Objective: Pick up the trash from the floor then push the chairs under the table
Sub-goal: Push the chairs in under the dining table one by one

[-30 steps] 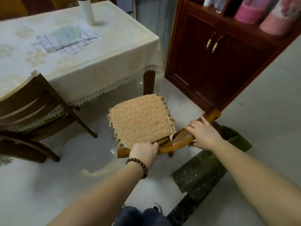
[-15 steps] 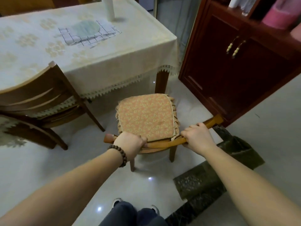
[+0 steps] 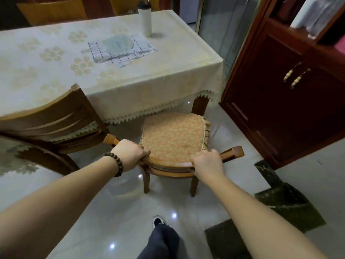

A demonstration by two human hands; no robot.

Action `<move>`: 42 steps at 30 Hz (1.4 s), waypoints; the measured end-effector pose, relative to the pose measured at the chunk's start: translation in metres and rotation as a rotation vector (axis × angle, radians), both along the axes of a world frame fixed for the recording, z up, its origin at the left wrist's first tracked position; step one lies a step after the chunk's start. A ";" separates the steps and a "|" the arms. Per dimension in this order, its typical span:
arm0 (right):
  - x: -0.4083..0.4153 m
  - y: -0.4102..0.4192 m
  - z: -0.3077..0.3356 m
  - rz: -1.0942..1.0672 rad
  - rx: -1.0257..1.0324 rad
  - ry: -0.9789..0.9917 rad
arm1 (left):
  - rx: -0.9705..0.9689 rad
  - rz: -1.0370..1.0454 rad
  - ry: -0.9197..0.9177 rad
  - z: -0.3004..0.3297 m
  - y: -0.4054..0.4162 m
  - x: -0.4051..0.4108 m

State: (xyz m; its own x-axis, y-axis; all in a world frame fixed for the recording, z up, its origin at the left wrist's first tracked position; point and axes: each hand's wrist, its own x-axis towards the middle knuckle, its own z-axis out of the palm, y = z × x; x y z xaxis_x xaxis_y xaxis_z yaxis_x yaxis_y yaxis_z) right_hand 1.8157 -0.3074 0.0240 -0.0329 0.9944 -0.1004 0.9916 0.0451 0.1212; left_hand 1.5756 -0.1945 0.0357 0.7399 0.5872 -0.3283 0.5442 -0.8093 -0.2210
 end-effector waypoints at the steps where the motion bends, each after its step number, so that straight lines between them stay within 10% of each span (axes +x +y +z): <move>1: 0.003 0.011 0.002 0.022 0.000 0.024 | 0.004 -0.002 0.009 0.001 0.010 0.004; 42: 0.206 0.335 0.017 0.570 -0.021 -0.010 | -0.021 0.493 -0.069 0.010 0.199 0.184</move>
